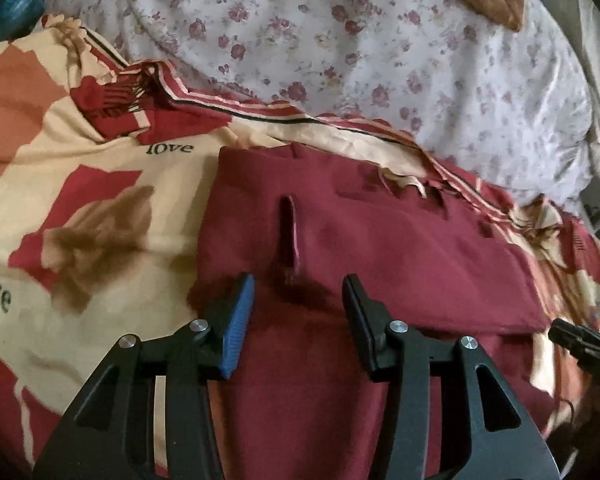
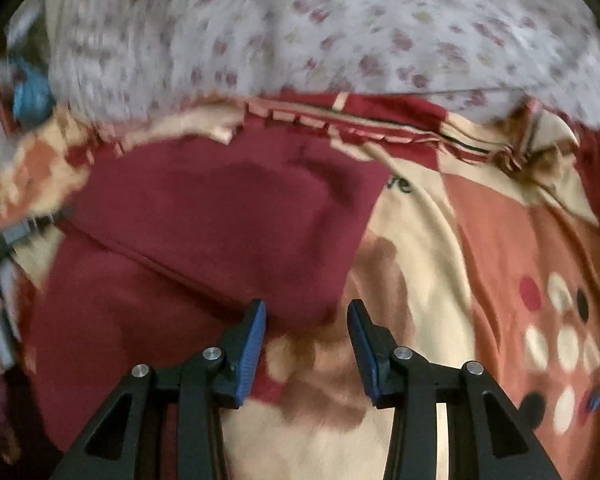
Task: Fold small clothes
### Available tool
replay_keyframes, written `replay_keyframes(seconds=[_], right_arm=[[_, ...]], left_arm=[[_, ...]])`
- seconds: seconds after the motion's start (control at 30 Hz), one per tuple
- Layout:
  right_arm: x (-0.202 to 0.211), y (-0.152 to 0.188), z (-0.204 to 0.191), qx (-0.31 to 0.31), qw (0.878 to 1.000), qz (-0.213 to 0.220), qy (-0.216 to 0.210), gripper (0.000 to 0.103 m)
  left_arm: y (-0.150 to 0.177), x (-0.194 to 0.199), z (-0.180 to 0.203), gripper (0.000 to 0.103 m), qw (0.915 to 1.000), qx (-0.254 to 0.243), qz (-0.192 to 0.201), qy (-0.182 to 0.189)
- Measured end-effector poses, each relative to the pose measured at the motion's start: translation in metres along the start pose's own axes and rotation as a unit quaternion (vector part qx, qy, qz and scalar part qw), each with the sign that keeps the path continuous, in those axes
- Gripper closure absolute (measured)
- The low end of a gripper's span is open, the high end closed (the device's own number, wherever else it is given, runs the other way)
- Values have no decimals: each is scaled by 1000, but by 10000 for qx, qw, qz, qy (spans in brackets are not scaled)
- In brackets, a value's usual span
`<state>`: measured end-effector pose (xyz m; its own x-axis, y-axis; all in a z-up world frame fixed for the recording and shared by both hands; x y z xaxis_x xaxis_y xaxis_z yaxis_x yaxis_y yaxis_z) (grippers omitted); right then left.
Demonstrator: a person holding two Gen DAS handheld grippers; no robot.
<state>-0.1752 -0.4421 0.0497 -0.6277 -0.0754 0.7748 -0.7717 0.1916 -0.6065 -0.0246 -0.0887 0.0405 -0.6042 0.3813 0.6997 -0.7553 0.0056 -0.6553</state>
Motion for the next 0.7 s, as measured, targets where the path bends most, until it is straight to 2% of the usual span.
replay_keyframes(seconds=[0.07, 0.13, 0.2, 0.3, 0.37, 0.53, 0.6, 0.7], right_arm=[[18, 5, 1, -157, 9994, 30, -299, 56], [36, 18, -4, -209, 9973, -39, -708, 54], [48, 36, -12, -104, 9949, -199, -987, 52], [60, 63, -21, 120, 9923, -311, -1190, 46], [57, 75, -23, 132, 9922, -309, -1197, 41], [35, 76, -29, -261, 9894, -193, -1415, 41], [29, 83, -36, -159, 9901, -412, -1332, 41], [39, 95, -43, 15, 9881, -436, -1477, 41]], left_arm=[[5, 13, -4, 58, 10000, 9, -9, 67], [18, 27, -10, 57, 9999, 23, -141, 60], [37, 38, -15, 52, 9992, 72, -359, 139], [63, 51, -21, 50, 9978, 122, -605, 235], [75, 54, -25, 50, 9976, 157, -659, 135], [92, 69, -29, 50, 9968, 418, -667, 106], [99, 83, -27, 50, 9971, 372, -640, 147], [113, 101, -23, 50, 9970, 248, -700, 227]])
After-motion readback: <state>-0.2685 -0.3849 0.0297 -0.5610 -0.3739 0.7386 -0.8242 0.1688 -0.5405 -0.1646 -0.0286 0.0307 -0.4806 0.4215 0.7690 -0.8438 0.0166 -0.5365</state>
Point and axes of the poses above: each gripper's, at about its wrist camera, not at the fingertips, and x roughly against the way its jaws point, z to its right, y to its underside, the point moved 5 cm from there along -x, roughly the way its jaws point, and after that the axes turned 10 degrees about z, right-handed, at the moved point
